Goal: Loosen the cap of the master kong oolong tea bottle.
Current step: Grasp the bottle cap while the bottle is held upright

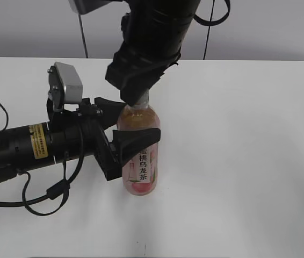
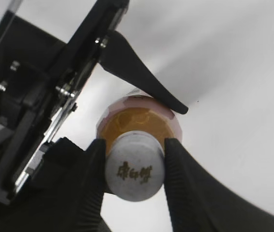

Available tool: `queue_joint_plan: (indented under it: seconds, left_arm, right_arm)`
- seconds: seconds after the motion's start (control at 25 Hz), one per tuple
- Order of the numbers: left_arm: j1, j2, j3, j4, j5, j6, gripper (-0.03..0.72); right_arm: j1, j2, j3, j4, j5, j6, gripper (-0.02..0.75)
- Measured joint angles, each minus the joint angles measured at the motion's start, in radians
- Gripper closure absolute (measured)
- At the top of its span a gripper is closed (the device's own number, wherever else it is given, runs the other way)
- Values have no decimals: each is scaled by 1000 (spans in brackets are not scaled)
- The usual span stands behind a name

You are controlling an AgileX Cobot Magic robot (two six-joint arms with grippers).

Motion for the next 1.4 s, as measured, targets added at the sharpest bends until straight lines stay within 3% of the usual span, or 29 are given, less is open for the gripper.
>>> queue_joint_plan:
  seconds: [0.56, 1.4]
  left_arm:
    - [0, 0, 0, 1, 0, 2, 221]
    - [0, 0, 0, 1, 0, 2, 221]
  right_arm:
    - [0, 0, -1, 8, 3, -921, 458]
    - [-1, -1, -2, 32, 8, -1807, 458]
